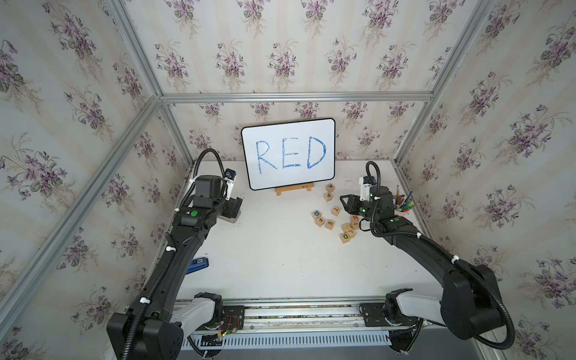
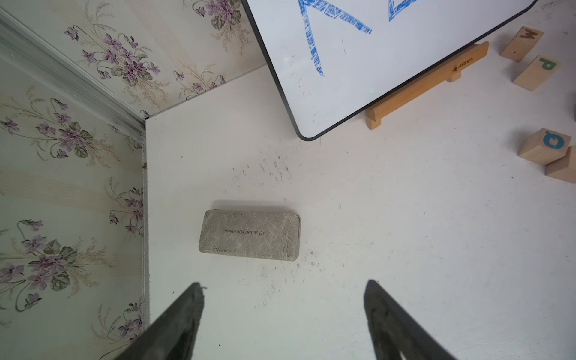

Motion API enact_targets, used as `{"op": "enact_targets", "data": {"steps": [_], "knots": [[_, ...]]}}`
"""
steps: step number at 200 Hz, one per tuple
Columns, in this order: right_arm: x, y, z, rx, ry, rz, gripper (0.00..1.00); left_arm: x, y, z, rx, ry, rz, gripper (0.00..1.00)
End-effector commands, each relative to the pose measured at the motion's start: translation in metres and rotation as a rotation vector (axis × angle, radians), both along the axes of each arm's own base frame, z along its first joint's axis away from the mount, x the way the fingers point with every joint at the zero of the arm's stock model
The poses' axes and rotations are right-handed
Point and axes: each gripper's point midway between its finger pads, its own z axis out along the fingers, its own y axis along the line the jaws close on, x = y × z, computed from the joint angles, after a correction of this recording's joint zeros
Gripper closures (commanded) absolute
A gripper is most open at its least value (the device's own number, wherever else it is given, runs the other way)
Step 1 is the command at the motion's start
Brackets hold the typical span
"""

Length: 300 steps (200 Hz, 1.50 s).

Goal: Assemble the uppercase word "red" with letter blocks
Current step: Pick up the letter block from the center of the board.

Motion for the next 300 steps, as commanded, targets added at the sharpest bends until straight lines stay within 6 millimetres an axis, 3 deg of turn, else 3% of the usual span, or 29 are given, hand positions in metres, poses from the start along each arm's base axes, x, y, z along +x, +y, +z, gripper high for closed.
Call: {"op": "enact_targets", "data": {"steps": [1,8,22,59,83,95,120,141,150,186,212,231,263,278,300], "knots": [[-0.006,0.01,-0.022,0.055,0.149,0.004,0.45,-0.004,0.001,-0.005,0.033,0.045,-0.021,0.27],[-0.004,0.013,-0.024,0.054,0.161,0.007,0.4,-0.003,0.0,-0.005,0.029,0.05,-0.026,0.23],[0.002,0.018,-0.027,0.041,0.177,0.01,0.34,-0.002,-0.003,-0.005,0.015,0.06,-0.037,0.01],[0.017,0.032,-0.02,0.0,0.215,0.023,0.28,-0.001,-0.015,0.0,-0.013,0.098,-0.099,0.01],[0.021,0.05,0.015,0.0,0.166,0.042,0.16,-0.002,-0.014,0.005,-0.006,0.106,-0.099,0.01],[0.019,0.066,0.03,0.055,0.093,0.144,0.16,-0.003,-0.014,0.006,-0.009,0.108,-0.093,0.01],[0.021,0.068,0.029,0.101,0.013,0.182,0.37,-0.007,-0.017,0.007,-0.028,0.119,-0.102,0.01],[0.027,0.069,0.01,0.043,0.116,0.186,0.72,-0.009,-0.017,0.006,-0.041,0.126,-0.094,0.01],[0.027,0.069,0.001,0.024,0.154,0.188,0.74,-0.01,-0.018,0.005,-0.048,0.129,-0.094,0.01],[0.017,0.049,-0.015,-0.058,0.225,0.113,0.5,-0.009,-0.025,0.004,-0.085,0.141,-0.106,0.01],[0.011,0.032,-0.011,-0.111,0.228,0.054,0.41,-0.004,-0.031,0.003,-0.1,0.152,-0.128,0.06],[0.008,0.026,0.001,-0.139,0.253,0.037,0.4,0.003,-0.034,0.003,-0.106,0.164,-0.134,0.08],[0.007,0.025,0.029,-0.082,0.197,0.03,0.3,0.008,-0.041,0.006,-0.111,0.166,-0.164,0.01],[0.012,0.022,0.022,-0.014,0.228,0.034,0.3,0.007,-0.042,0.007,-0.11,0.164,-0.18,0.01],[0.022,0.001,-0.007,-0.024,0.334,-0.038,0.32,0.007,-0.045,0.006,-0.106,0.167,-0.194,0.01]]}}
